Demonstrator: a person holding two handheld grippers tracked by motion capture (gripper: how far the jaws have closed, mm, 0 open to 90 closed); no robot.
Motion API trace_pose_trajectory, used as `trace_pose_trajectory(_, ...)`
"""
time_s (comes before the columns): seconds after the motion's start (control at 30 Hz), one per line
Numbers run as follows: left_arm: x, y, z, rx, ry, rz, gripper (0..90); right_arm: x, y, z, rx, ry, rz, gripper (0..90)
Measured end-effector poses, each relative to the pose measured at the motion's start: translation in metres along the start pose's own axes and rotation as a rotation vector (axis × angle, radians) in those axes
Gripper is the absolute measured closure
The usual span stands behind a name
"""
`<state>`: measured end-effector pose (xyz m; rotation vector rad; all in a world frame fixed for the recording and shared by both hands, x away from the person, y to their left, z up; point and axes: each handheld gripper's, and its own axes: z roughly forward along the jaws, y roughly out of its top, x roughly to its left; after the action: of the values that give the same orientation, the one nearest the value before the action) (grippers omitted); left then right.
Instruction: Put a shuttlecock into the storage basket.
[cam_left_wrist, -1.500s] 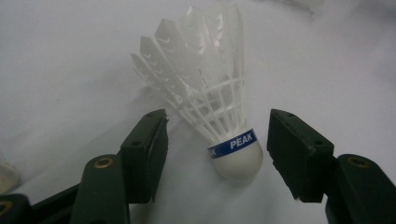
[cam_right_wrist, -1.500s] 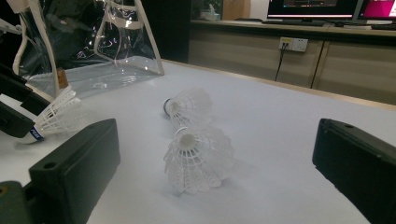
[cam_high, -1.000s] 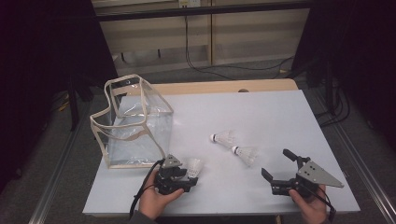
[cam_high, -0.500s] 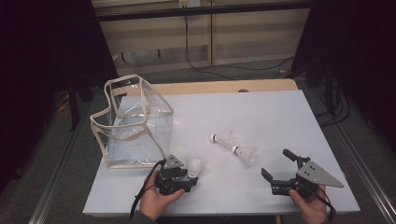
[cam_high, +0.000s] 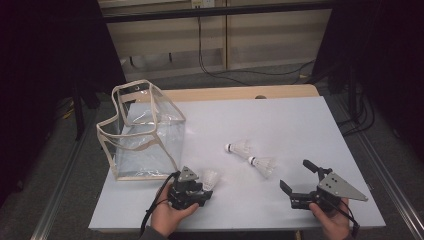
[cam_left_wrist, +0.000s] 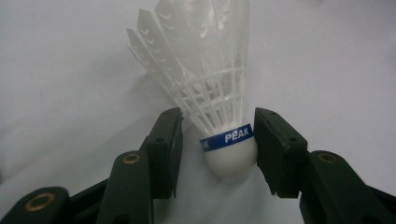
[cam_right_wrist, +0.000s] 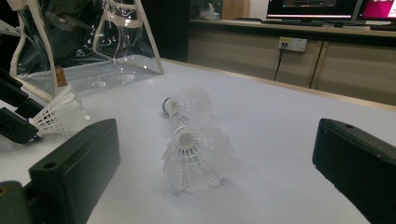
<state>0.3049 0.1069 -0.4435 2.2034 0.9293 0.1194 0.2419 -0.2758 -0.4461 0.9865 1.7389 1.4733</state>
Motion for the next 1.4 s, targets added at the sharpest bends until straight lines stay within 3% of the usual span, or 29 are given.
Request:
trace_pose_trajectory(0.2,-0.0036,0.0014,0.0001,0.019,0.008,0.022,56.0,0.0001,0.0002,0.0000,-0.001,-0.002,-0.002,0.8)
trace_pose_trajectory(0.7,-0.0029,0.0021,0.0004,0.030,0.009,0.016,64.8,0.0001,0.0000,0.0000,0.001,-0.004,-0.002,0.8)
trace_pose_trajectory(0.83,-0.0041,0.0029,0.0005,0.039,0.017,0.034,65.1,0.0000,0.0001,-0.0001,0.000,-0.006,-0.002,0.8)
trace_pose_trajectory(1.1,-0.0022,0.0054,0.0004,0.057,0.004,0.017,65.4,0.0000,0.0005,-0.0003,-0.003,-0.005,-0.005,0.9)
trace_pose_trajectory(1.4,0.0038,0.0081,0.0001,0.063,-0.033,-0.053,65.6,0.0005,0.0005,-0.0004,-0.002,-0.003,-0.005,0.9)
